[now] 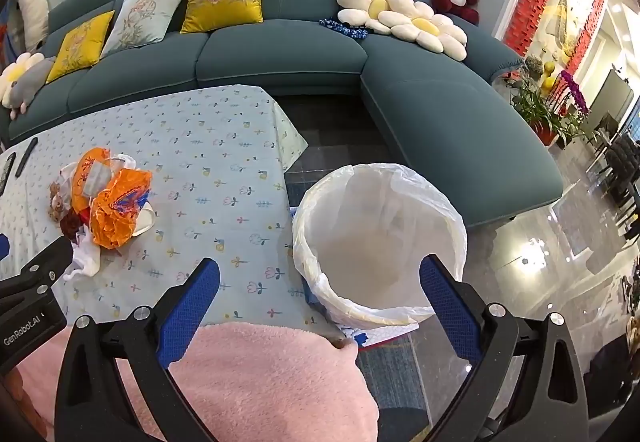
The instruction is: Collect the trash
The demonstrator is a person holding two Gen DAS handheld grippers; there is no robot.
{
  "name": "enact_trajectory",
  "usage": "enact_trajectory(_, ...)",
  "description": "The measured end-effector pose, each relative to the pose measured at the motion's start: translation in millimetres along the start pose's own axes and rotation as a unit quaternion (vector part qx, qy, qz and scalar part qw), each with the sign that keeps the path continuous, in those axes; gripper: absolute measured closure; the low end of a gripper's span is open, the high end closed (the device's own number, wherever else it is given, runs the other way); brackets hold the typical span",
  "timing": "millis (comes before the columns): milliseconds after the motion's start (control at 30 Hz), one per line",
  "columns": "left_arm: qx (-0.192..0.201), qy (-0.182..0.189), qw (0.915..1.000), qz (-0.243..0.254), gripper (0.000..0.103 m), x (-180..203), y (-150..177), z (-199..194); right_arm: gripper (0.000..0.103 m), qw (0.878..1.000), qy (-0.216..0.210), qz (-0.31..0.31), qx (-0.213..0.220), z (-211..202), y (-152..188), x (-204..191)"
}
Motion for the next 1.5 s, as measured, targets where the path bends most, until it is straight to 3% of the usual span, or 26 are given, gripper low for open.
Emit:
enact_trajectory(467, -0.003, -0.007, 1.0, -0.005, 0.007, 3, -4, -2, 0.008, 1.0, -0.005, -0.001, 0.003, 0, -2, -2)
enact_trajectory(1500, -0.046, -0.023, 0.9978, -0.042, 0.007, -14, 18, -3, 0.008, 0.996, -0.04, -0.076, 0.001, -12, 2, -17)
Point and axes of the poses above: each gripper's, at about its wrist camera, not at the fingertips, and z roughly the way its jaws point, x to its right, y to its underside, the point moved 10 cm from there along z, roughly the way its jaws point, and after that the axes turned 5 degrees about x, right-handed, at the moved point
